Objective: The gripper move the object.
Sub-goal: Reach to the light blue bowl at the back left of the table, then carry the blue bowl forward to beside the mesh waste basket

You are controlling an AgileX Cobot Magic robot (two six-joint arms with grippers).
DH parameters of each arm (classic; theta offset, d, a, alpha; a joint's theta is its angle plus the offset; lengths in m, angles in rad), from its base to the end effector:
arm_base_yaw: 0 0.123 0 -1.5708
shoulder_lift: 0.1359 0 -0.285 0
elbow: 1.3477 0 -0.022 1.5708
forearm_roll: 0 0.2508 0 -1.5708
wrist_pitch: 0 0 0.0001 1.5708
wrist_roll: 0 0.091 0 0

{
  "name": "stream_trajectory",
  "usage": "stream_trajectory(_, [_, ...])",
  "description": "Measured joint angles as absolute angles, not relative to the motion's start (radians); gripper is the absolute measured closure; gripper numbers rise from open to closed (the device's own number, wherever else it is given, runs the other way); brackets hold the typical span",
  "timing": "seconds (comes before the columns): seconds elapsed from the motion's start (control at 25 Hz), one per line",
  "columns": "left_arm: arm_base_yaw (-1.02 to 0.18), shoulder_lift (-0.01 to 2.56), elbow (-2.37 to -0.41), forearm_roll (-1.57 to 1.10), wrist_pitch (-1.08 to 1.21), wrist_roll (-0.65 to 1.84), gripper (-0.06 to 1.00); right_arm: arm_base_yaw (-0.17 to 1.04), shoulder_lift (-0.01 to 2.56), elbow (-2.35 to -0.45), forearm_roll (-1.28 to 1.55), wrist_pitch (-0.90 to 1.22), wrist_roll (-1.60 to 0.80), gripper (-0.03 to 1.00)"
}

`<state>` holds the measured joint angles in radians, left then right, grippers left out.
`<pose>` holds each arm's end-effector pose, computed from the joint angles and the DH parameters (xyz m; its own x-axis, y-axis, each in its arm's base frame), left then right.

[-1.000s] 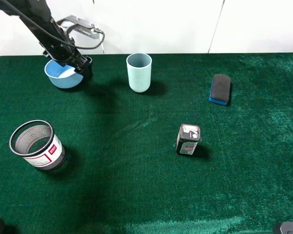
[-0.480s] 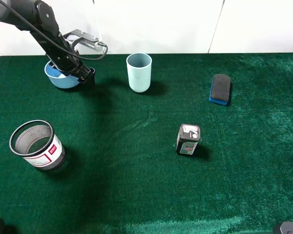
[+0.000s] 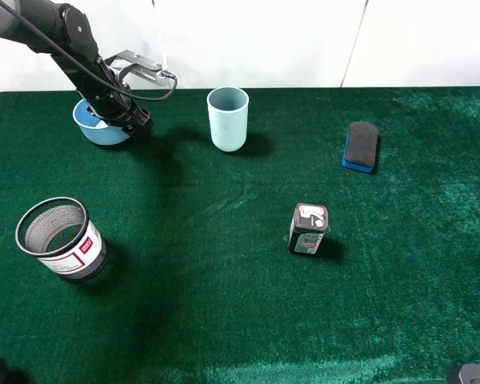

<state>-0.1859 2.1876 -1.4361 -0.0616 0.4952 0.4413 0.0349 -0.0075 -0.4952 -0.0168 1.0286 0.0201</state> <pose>0.4341 -0.0844 0.1103 -0.7598 0.5268 -0.3810 0.5217 0.8437 0.1264 -0.0041 -0.0015 0.2786 -0.4247 -0.0034 -0.9053 -0.0170 0.9998 0.0042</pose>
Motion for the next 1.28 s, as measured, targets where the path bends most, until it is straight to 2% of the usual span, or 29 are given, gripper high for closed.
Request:
stream_trajectory(0.12, [-0.186,2.188,-1.436,-0.062,0.493,0.441,0.47,0.035,-0.007,-0.495,-0.017,1.029,0.02,0.28])
stream_trajectory(0.56, [-0.186,2.188,-1.436,-0.057,0.492,0.441,0.88,0.035,-0.007,-0.495,-0.017,1.029,0.02,0.28])
stream_trajectory(0.68, [-0.186,2.188,-1.436,-0.057,0.492,0.441,0.9,0.035,-0.007,-0.495,-0.017,1.029,0.02,0.28])
stream_trajectory(1.28, [-0.186,2.184,-1.436,-0.056,0.501,0.441,0.9,0.035,-0.007,-0.495,-0.017,1.029,0.02,0.28])
